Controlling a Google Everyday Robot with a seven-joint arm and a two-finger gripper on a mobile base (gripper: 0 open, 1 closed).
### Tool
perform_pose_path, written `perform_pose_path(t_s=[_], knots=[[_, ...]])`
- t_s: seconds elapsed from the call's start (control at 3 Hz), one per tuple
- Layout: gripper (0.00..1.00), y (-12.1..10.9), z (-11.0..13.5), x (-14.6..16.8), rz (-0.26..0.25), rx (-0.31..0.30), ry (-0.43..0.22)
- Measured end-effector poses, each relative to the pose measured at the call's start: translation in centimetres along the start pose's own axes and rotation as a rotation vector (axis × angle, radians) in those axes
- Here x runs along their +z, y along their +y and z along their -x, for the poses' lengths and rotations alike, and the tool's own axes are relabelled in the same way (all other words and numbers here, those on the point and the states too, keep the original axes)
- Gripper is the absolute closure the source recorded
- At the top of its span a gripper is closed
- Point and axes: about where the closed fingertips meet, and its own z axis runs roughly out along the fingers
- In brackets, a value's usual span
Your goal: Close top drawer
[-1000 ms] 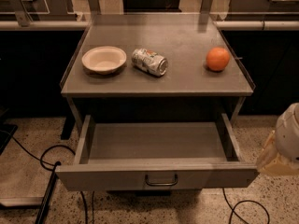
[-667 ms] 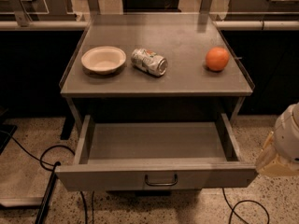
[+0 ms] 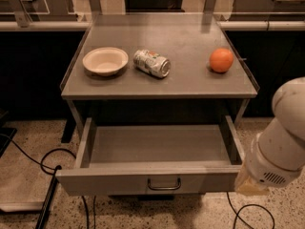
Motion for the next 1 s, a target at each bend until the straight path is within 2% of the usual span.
perform_pose_path(t_s=[0.33,1.0], knots=[[1.00,-0.9,2.1,2.6,-0.033,-0.010,-0.011],[1.00,-1.0,5.6,6.8,-0.065,-0.023,-0.004]])
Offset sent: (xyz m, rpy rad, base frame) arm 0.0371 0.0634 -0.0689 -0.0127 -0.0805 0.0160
